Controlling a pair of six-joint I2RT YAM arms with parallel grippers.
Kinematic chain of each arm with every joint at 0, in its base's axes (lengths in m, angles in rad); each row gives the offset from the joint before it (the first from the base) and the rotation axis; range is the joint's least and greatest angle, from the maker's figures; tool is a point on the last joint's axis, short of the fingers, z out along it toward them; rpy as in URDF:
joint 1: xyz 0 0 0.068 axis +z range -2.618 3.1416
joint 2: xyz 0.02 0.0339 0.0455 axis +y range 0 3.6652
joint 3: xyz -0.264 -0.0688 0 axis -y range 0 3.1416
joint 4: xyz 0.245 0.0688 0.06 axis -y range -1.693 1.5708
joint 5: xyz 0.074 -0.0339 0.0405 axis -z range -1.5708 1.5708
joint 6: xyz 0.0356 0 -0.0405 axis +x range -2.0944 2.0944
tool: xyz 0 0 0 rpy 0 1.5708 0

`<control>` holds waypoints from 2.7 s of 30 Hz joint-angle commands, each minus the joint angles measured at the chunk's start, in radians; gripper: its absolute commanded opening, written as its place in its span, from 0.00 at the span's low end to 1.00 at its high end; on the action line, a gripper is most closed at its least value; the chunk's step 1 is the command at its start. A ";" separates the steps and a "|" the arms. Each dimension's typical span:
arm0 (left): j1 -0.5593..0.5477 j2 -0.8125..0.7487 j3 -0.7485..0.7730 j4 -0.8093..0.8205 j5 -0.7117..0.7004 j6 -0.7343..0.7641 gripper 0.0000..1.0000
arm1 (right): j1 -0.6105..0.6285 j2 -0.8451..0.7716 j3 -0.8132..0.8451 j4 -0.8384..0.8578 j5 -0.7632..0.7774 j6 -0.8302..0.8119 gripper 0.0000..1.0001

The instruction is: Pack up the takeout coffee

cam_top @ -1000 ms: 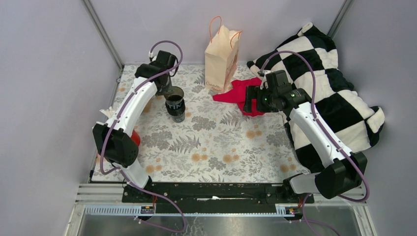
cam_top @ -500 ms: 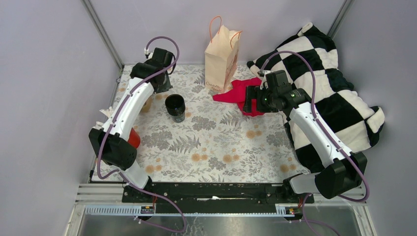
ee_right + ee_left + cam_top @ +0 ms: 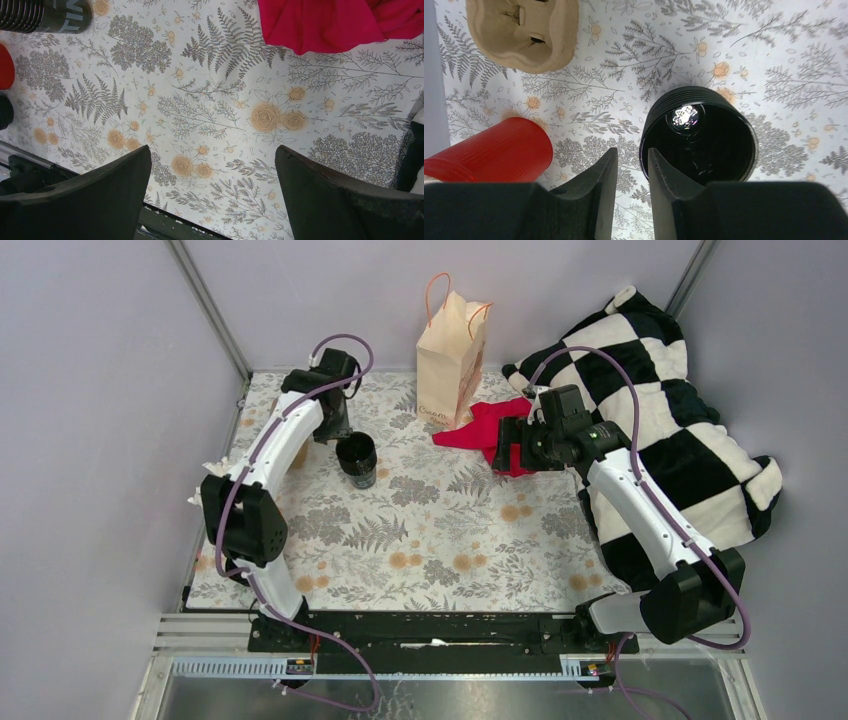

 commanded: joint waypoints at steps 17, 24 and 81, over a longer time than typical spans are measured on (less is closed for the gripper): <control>-0.019 0.035 -0.058 0.041 -0.019 0.045 0.23 | 0.006 -0.011 -0.007 0.026 -0.011 0.003 1.00; -0.021 0.040 -0.062 0.041 -0.025 0.045 0.22 | 0.006 -0.011 -0.008 0.028 -0.013 0.002 1.00; 0.060 -0.121 -0.116 0.095 0.117 -0.006 0.00 | 0.005 -0.007 -0.014 0.032 -0.021 0.003 1.00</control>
